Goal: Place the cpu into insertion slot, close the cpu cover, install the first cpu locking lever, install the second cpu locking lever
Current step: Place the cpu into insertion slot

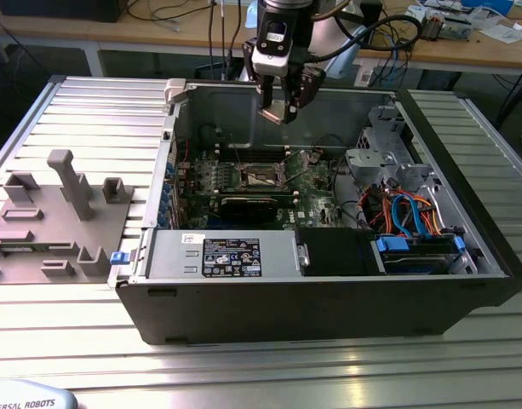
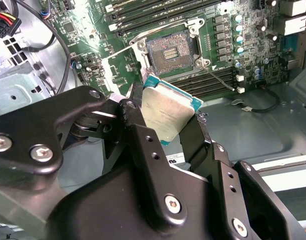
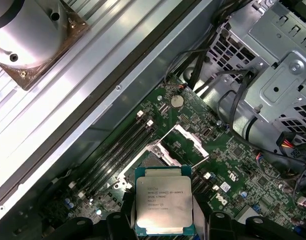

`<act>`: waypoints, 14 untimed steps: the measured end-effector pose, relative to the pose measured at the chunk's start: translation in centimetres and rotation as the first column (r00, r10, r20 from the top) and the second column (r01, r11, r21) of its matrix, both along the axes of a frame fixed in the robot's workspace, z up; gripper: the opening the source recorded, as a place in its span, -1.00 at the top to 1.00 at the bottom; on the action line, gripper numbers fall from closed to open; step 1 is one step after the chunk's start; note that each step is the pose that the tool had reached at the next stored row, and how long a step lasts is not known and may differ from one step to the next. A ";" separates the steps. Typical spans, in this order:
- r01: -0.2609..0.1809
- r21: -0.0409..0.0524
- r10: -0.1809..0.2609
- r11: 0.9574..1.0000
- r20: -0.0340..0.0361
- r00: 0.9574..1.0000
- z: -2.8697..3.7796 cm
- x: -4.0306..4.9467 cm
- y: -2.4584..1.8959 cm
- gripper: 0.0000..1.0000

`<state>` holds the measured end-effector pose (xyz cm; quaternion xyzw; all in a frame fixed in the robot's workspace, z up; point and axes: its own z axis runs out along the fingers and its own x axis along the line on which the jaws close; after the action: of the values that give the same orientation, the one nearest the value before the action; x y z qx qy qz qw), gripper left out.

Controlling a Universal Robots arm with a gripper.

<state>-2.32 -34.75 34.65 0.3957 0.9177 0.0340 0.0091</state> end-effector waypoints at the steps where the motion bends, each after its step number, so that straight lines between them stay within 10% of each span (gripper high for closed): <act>1: 0.001 0.000 -0.001 1.000 0.000 1.000 0.00 0.00 0.00 -0.08; 14: 0.016 0.000 -0.016 1.000 0.000 1.000 -0.04 0.00 0.00 -0.08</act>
<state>-2.32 -34.75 34.62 0.4029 0.9145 0.0340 0.0094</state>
